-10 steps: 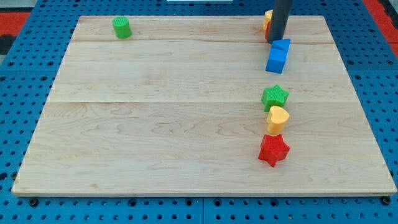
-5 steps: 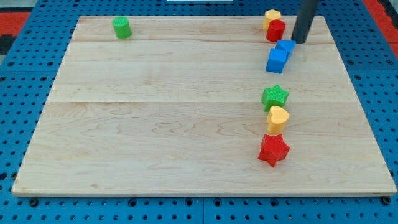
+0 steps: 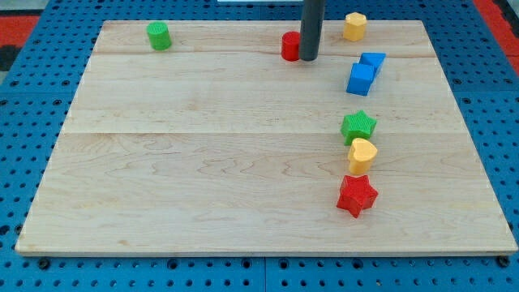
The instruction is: Place the red circle to the top center
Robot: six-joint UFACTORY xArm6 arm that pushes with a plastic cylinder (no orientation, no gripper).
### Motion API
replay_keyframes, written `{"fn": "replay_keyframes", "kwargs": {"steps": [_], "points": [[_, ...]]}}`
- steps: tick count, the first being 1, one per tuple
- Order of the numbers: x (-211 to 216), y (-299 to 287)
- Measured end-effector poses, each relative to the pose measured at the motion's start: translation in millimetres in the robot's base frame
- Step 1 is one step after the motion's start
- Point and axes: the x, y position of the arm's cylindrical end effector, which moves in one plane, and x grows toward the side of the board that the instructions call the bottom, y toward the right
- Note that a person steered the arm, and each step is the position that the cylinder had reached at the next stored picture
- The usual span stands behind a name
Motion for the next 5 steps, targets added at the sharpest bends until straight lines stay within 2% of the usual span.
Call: {"fn": "replay_keyframes", "kwargs": {"steps": [1,3,4,5], "points": [[-9,-1],[-15,-52],[-20,-15],[-46,8]]}}
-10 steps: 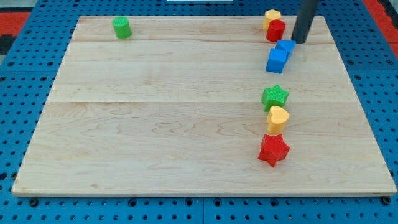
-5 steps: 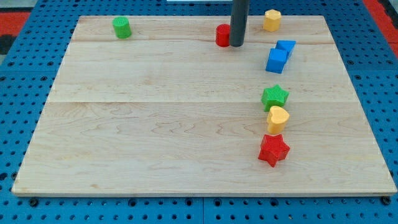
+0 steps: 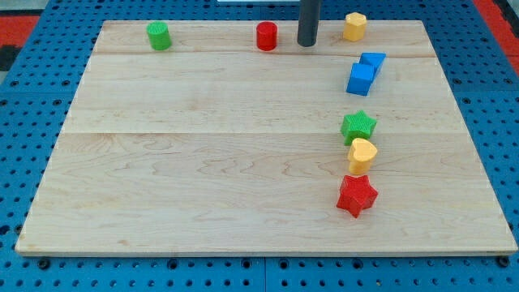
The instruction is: Place the red circle to the top center
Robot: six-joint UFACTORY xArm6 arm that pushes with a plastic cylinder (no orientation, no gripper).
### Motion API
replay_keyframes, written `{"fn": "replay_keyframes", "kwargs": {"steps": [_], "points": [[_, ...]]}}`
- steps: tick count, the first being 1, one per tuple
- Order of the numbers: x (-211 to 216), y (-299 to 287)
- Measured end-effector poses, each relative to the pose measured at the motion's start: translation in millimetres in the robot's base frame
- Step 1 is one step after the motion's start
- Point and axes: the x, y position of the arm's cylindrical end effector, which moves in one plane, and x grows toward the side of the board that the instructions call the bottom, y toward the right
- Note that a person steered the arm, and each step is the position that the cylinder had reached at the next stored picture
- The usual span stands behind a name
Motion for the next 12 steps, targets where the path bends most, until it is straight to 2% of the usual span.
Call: {"fn": "replay_keyframes", "kwargs": {"steps": [1,2,3,4,6,7,8,12], "points": [[-10,-29],[2,-57],[30,-35],[46,-37],[35,-38],[8,-37],[2,-22],[8,-15]]}}
